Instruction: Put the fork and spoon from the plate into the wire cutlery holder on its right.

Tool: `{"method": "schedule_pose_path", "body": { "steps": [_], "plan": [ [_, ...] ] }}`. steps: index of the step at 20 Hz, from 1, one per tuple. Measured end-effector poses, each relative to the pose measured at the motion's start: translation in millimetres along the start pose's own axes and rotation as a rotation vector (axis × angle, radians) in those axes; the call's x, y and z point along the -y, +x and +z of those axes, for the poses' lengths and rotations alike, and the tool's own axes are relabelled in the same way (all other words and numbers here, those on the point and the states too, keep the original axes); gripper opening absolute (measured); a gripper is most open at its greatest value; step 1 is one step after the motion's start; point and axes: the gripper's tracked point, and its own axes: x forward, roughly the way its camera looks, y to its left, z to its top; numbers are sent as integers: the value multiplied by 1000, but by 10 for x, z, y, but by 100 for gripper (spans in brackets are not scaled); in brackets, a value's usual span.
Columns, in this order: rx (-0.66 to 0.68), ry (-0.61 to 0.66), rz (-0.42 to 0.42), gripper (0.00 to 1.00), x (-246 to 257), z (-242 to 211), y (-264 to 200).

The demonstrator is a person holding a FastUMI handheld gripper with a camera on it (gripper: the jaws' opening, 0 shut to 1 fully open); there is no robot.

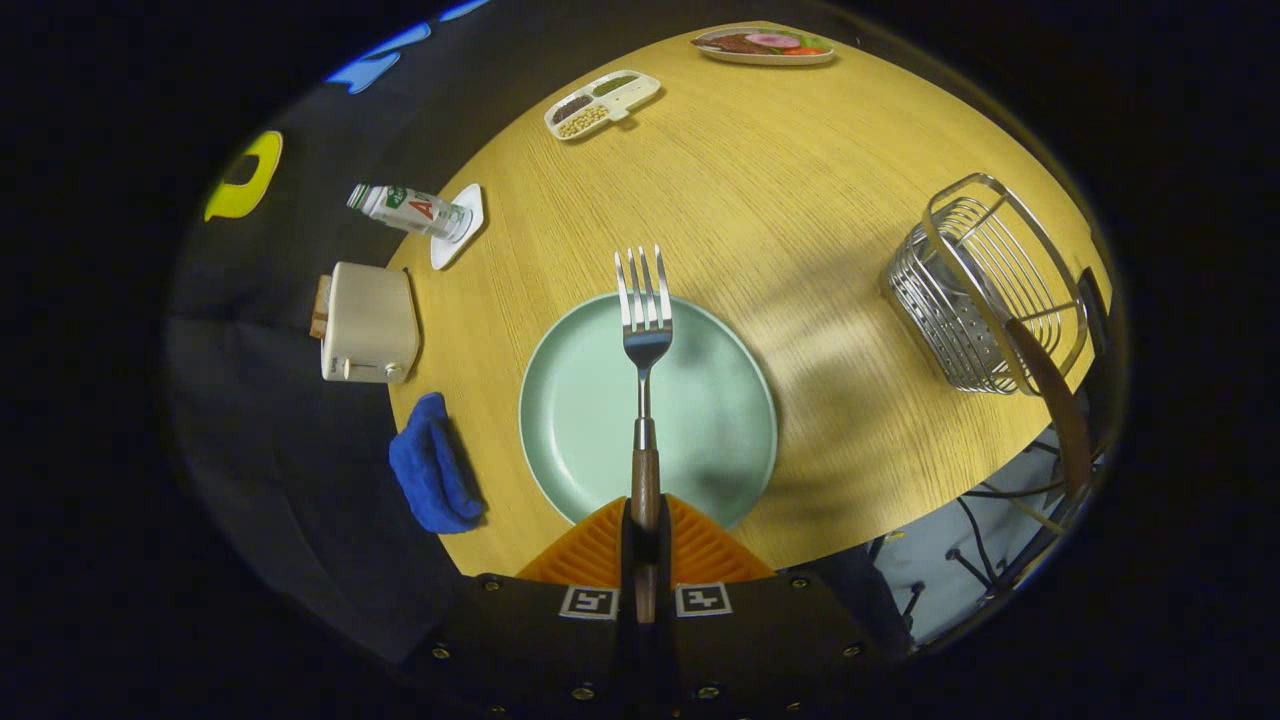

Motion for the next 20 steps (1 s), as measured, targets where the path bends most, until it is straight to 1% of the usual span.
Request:
{"method": "schedule_pose_path", "body": {
  "steps": [4, 9, 13, 20],
  "plan": [
    [26, 53, 23, 7, 37, 44, -112],
    [57, 128, 80, 6, 34, 91, -268],
    [109, 183, 113, 6, 82, 188, -437],
    [213, 298, 118, 6, 405, 323, -722]
  ]
}}
